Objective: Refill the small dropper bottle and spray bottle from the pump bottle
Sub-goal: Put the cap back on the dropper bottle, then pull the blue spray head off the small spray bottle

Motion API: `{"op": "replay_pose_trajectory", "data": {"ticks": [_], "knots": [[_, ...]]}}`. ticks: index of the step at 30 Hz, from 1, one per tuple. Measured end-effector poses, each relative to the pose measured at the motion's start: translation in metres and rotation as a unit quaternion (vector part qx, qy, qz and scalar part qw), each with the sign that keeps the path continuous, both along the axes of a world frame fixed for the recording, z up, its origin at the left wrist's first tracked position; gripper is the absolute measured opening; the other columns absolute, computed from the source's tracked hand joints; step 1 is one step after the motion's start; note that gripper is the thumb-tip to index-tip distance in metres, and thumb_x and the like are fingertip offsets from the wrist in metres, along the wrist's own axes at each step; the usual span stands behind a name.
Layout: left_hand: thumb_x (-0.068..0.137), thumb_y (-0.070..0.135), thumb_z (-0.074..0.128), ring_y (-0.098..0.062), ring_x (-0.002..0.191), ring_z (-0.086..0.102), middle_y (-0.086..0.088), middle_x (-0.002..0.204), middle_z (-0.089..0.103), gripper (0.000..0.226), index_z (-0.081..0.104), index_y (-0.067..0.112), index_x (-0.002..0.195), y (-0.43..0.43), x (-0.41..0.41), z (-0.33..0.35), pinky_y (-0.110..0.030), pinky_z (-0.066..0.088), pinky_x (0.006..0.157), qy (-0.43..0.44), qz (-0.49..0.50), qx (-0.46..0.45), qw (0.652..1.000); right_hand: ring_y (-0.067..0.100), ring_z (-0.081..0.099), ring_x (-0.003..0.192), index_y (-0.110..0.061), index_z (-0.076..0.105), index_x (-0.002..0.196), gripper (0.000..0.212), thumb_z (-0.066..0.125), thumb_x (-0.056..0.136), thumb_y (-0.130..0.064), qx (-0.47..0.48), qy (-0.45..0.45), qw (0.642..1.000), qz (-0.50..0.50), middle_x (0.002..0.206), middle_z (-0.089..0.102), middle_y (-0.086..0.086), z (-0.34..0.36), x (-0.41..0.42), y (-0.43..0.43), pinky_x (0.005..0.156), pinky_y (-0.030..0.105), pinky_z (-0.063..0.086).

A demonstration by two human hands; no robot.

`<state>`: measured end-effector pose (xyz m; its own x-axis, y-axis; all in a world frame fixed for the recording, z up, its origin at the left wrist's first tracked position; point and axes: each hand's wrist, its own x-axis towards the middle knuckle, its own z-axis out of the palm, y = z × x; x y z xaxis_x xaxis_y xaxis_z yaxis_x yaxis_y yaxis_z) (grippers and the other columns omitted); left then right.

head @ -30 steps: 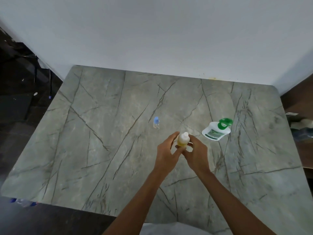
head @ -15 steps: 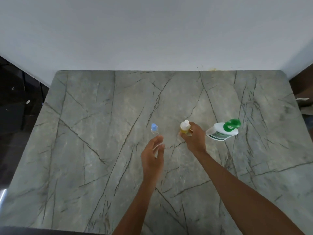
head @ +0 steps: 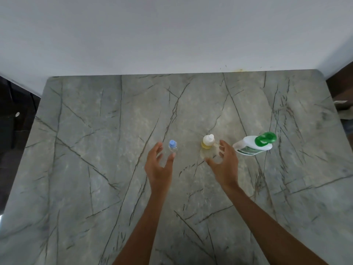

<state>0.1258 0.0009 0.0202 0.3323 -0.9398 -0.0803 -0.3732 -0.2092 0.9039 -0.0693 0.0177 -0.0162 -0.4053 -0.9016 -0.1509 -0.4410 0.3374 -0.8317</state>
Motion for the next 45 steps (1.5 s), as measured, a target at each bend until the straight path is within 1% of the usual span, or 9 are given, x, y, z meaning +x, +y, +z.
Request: {"op": "replay_pose_trajectory", "data": {"ticks": [3,9,13,15,18,26,34,38,45], "knots": [[0.079,0.027,0.079,-0.003,0.113,0.057,0.007,0.129,0.060,0.060,0.054,0.021,0.133,-0.009,-0.005,-0.007,-0.018,0.049,0.093,0.007,-0.034,0.036,0.999,0.008,0.053,0.105,-0.016,0.045,0.131,0.072,0.082,0.069,-0.021,-0.013,-0.006,1.000,-0.014,0.120,0.050,-0.002,0.014,0.008,0.031,0.088,0.022,0.047],[0.079,0.021,0.079,-0.006,0.112,0.058,0.004,0.125,0.062,0.056,0.057,0.015,0.130,-0.026,-0.015,-0.017,-0.021,0.048,0.095,0.020,-0.041,0.046,0.998,0.001,0.054,0.100,-0.030,0.049,0.122,0.055,0.077,0.076,-0.022,0.015,-0.013,0.999,0.031,0.115,0.052,-0.011,0.026,0.016,0.080,0.076,0.017,0.051],[0.082,0.026,0.075,0.007,0.093,0.061,0.018,0.097,0.066,0.030,0.066,0.020,0.110,-0.032,-0.014,-0.021,-0.020,0.051,0.085,-0.017,-0.071,0.037,0.997,-0.001,0.054,0.097,-0.036,0.049,0.118,0.046,0.073,0.080,-0.028,0.032,-0.015,0.998,0.051,0.114,0.052,-0.015,0.029,0.016,0.091,0.076,0.021,0.053],[0.082,0.027,0.075,0.006,0.085,0.060,0.016,0.091,0.065,0.025,0.067,0.018,0.104,-0.032,-0.014,-0.019,-0.022,0.051,0.079,-0.023,-0.082,0.030,0.996,-0.001,0.055,0.096,-0.036,0.050,0.117,0.044,0.073,0.080,-0.028,0.025,-0.023,0.998,0.056,0.113,0.052,-0.016,0.035,0.014,0.090,0.075,0.023,0.054],[0.082,0.031,0.076,-0.002,0.095,0.062,0.008,0.102,0.068,0.034,0.067,0.014,0.110,-0.026,-0.015,-0.010,-0.022,0.050,0.087,-0.019,-0.087,0.008,0.996,0.000,0.057,0.094,-0.029,0.054,0.116,0.039,0.071,0.081,-0.029,-0.002,-0.037,0.998,0.055,0.112,0.055,-0.015,0.051,0.013,0.079,0.074,0.023,0.055],[0.079,0.023,0.078,0.001,0.094,0.060,0.023,0.100,0.061,0.040,0.062,0.034,0.114,0.009,-0.028,0.055,-0.013,0.049,0.082,-0.055,-0.167,-0.111,0.978,0.004,0.062,0.089,-0.019,0.059,0.116,0.033,0.066,0.086,-0.030,-0.119,-0.077,0.984,0.107,0.106,0.062,-0.012,0.129,0.026,0.038,0.069,0.015,0.052],[0.078,0.018,0.080,-0.002,0.090,0.065,0.016,0.100,0.069,0.038,0.068,0.022,0.114,0.037,-0.046,0.099,-0.018,0.053,0.079,-0.038,-0.156,-0.157,0.974,0.003,0.062,0.076,-0.018,0.066,0.094,0.023,0.070,0.082,-0.038,-0.199,0.029,0.969,0.145,0.088,0.065,-0.007,0.178,0.020,0.017,0.066,0.013,0.050],[0.080,0.021,0.078,-0.001,0.091,0.065,0.018,0.097,0.070,0.035,0.065,0.032,0.110,0.044,-0.063,0.126,-0.014,0.051,0.080,-0.006,-0.123,-0.175,0.977,0.007,0.063,0.074,-0.020,0.066,0.085,0.022,0.072,0.077,-0.040,-0.197,0.036,0.962,0.185,0.080,0.066,-0.010,0.195,0.005,0.009,0.067,0.026,0.053],[0.075,0.019,0.082,-0.005,0.085,0.066,0.013,0.090,0.071,0.032,0.070,0.021,0.104,0.048,-0.090,0.148,-0.021,0.055,0.079,-0.026,-0.074,-0.203,0.976,0.006,0.060,0.072,-0.021,0.064,0.087,0.022,0.069,0.079,-0.041,-0.249,0.072,0.947,0.190,0.079,0.064,-0.008,0.225,-0.014,0.011,0.067,0.026,0.052]]}}
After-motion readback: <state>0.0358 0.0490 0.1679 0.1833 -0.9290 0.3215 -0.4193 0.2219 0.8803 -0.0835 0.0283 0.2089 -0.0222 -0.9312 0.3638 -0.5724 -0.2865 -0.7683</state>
